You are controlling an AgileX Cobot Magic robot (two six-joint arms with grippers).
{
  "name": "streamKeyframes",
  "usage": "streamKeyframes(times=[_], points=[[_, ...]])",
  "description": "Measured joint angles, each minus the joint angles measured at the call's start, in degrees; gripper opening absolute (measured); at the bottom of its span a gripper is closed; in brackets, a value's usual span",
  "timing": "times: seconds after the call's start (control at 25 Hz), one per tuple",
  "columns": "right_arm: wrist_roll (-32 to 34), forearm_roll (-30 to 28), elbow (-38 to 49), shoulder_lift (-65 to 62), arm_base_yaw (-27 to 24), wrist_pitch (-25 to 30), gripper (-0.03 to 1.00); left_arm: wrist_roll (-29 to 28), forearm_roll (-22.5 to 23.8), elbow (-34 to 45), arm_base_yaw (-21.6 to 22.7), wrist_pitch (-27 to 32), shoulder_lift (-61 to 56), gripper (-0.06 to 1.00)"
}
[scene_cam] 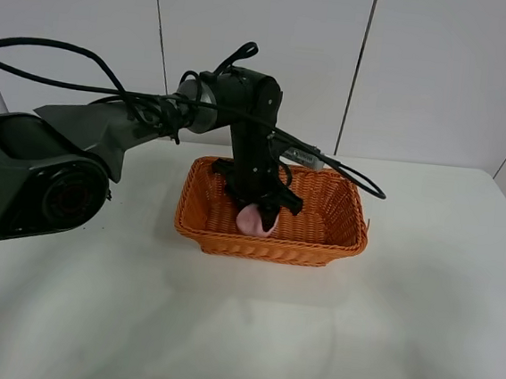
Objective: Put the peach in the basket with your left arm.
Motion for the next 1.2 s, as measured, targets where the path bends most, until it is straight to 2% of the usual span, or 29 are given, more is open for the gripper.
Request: streamKeyframes(times=[0.2,0.4,0.68,0.84,0.92,1.04,1.2], points=[[0.0,0.0,0.0,0.0,0.0,0.0,0.69,-0.1,-0.7,0.0,0.1,0.2,-1.3,0.80],[0.0,0.0,0.0,0.0,0.0,0.0,0.69,-0.1,-1.5,-1.4,1.3,0.3,-6.3,0.80],[0.0,0.0,0.0,0.0,0.0,0.0,0.69,0.3,-1.5,-2.0,5.3,0.3,-11.3,0.81],[0.0,0.0,0.0,0.0,0.0,0.0,0.69,1.2,-1.3,-1.3,9.8,0.3,-11.1,0.81],[0.0,0.0,0.0,0.0,0.0,0.0,0.69,1.7,0.3,-0.9,12.9,0.3,-11.0,0.81],[0.0,0.0,0.0,0.0,0.0,0.0,0.69,1.7,4.0,0.2,18.3,0.3,-11.0,0.81],[0.0,0.0,0.0,0.0,0.0,0.0,0.69,1.7,5.2,1.2,26.4,0.3,-11.0,0.81]])
